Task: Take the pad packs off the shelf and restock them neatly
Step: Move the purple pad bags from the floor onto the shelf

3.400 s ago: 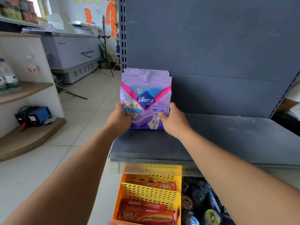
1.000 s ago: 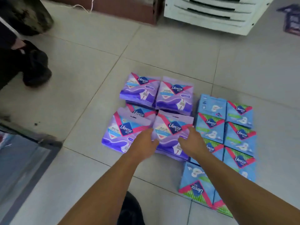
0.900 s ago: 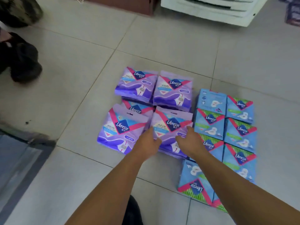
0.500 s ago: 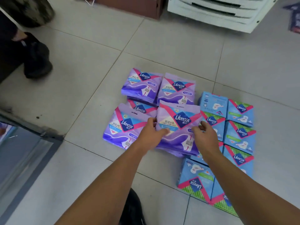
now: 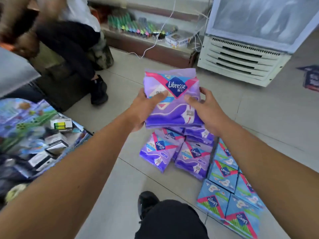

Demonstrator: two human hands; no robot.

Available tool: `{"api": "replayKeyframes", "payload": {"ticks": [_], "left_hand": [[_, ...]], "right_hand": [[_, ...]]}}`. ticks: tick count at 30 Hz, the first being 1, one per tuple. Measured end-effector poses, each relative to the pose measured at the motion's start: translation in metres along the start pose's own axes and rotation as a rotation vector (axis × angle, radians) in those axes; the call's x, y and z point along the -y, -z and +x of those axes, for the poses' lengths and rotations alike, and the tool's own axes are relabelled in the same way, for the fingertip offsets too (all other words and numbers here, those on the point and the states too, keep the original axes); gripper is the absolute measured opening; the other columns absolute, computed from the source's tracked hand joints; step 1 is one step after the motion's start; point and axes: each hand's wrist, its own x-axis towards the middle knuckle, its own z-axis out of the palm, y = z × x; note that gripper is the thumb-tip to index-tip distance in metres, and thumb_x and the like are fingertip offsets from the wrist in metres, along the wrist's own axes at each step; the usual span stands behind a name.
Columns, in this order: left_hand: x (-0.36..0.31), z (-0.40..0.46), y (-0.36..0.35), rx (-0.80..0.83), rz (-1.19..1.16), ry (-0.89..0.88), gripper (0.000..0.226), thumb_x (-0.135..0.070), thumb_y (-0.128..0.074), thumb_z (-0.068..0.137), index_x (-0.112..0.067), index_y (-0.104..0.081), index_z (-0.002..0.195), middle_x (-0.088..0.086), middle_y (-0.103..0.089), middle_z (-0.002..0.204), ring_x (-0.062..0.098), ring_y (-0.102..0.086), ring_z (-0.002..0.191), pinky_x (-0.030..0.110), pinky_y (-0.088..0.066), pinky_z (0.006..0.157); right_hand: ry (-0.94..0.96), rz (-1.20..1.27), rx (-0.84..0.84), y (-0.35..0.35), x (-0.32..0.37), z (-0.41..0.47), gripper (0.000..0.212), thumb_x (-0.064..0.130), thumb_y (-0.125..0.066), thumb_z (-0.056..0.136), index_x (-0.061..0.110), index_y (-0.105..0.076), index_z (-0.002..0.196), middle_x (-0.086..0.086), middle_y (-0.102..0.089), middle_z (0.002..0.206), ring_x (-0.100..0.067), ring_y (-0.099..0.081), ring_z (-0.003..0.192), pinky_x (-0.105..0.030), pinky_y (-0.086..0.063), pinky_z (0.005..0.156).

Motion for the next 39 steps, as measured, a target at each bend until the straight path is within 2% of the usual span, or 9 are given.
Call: {"api": "replayKeyframes", "payload": {"ticks": [5, 10, 16, 19, 21, 25, 28, 34, 39], "left_hand": [[-0.061, -0.076, 0.073, -0.168, 0.098, -0.197, 0.026, -0.015, -0.071, 0.087, -0.02, -0.061, 0.11, 0.003, -0.074, 0.107, 0.023, -0.071, 0.099, 0.038, -0.057, 0.085], [-0.109, -0.169, 0.157, -0.383, 0.241, -0.3, 0.059, -0.039, -0.084, 0.069, -0.013, -0.062, 0.118, 0.007, -0.072, 0.111, 0.028, -0.069, 0.102, 0.051, -0.053, 0.093], [-0.143, -0.287, 0.237, -0.603, 0.295, -0.342, 0.038, -0.034, -0.08, 0.075, -0.016, -0.067, 0.106, 0.009, -0.072, 0.109, 0.033, -0.068, 0.104, 0.055, -0.052, 0.093], [-0.152, -0.343, 0.271, -0.716, 0.241, -0.328, 0.064, -0.034, -0.083, 0.071, -0.007, -0.056, 0.121, 0.012, -0.07, 0.114, 0.031, -0.069, 0.102, 0.054, -0.053, 0.091], [-0.157, -0.381, 0.292, -0.82, 0.227, -0.314, 0.07, -0.035, -0.085, 0.07, -0.006, -0.049, 0.124, 0.01, -0.07, 0.113, 0.026, -0.07, 0.099, 0.051, -0.055, 0.088], [-0.163, -0.444, 0.332, -0.946, 0.193, -0.281, 0.061, -0.032, -0.081, 0.076, -0.01, -0.048, 0.122, 0.01, -0.07, 0.112, 0.027, -0.07, 0.099, 0.051, -0.056, 0.088], [-0.165, -0.481, 0.363, -1.054, 0.098, -0.263, 0.033, -0.007, -0.063, 0.089, -0.013, -0.044, 0.116, 0.014, -0.066, 0.114, 0.027, -0.069, 0.097, 0.044, -0.057, 0.087], [-0.154, -0.536, 0.421, -1.294, 0.204, -0.373, 0.038, 0.001, -0.067, 0.084, -0.012, -0.05, 0.115, 0.005, -0.066, 0.104, 0.013, -0.068, 0.086, 0.023, -0.057, 0.066], [-0.142, -0.554, 0.465, -1.46, 0.319, -0.375, 0.028, -0.012, -0.068, 0.088, -0.019, -0.052, 0.11, 0.0, -0.068, 0.106, 0.017, -0.069, 0.094, 0.043, -0.059, 0.08]], "right_hand": [[0.114, -0.115, 0.185, -0.079, 0.058, -0.028, 0.035, 0.035, -0.072, 0.086, 0.016, -0.061, 0.114, -0.002, -0.073, 0.104, -0.015, -0.072, 0.09, -0.04, -0.059, 0.083], [0.192, -0.076, 0.363, -0.188, 0.104, -0.071, 0.033, 0.031, -0.073, 0.086, 0.015, -0.057, 0.11, -0.003, -0.073, 0.101, -0.016, -0.073, 0.084, -0.04, -0.06, 0.078], [0.281, -0.066, 0.617, -0.307, 0.144, -0.137, 0.039, 0.038, -0.07, 0.086, 0.016, -0.053, 0.113, 0.0, -0.071, 0.106, -0.014, -0.073, 0.089, -0.041, -0.059, 0.081], [0.332, -0.148, 0.709, -0.359, 0.157, -0.172, 0.056, 0.062, -0.069, 0.07, 0.024, -0.054, 0.108, 0.001, -0.07, 0.108, -0.016, -0.071, 0.093, -0.047, -0.059, 0.083], [0.376, -0.165, 0.77, -0.394, 0.163, -0.195, 0.054, 0.064, -0.068, 0.069, 0.027, -0.055, 0.106, 0.002, -0.07, 0.108, -0.017, -0.07, 0.095, -0.05, -0.057, 0.085], [0.458, -0.198, 0.833, -0.455, 0.178, -0.244, 0.05, 0.06, -0.066, 0.076, 0.025, -0.056, 0.111, 0.006, -0.069, 0.11, -0.014, -0.068, 0.099, -0.048, -0.055, 0.09], [0.485, -0.18, 0.86, -0.499, 0.184, -0.273, 0.037, 0.045, -0.067, 0.087, 0.021, -0.054, 0.112, 0.004, -0.067, 0.11, -0.013, -0.067, 0.098, -0.046, -0.056, 0.088], [0.523, -0.163, 0.93, -0.583, 0.192, -0.314, 0.05, 0.05, -0.069, 0.078, 0.03, -0.048, 0.119, 0.01, -0.065, 0.114, -0.012, -0.067, 0.099, -0.044, -0.057, 0.087], [0.618, -0.243, 0.934, -0.639, 0.188, -0.335, 0.051, 0.038, -0.07, 0.086, 0.031, -0.043, 0.128, 0.014, -0.061, 0.12, -0.008, -0.064, 0.104, -0.03, -0.059, 0.075]]}}
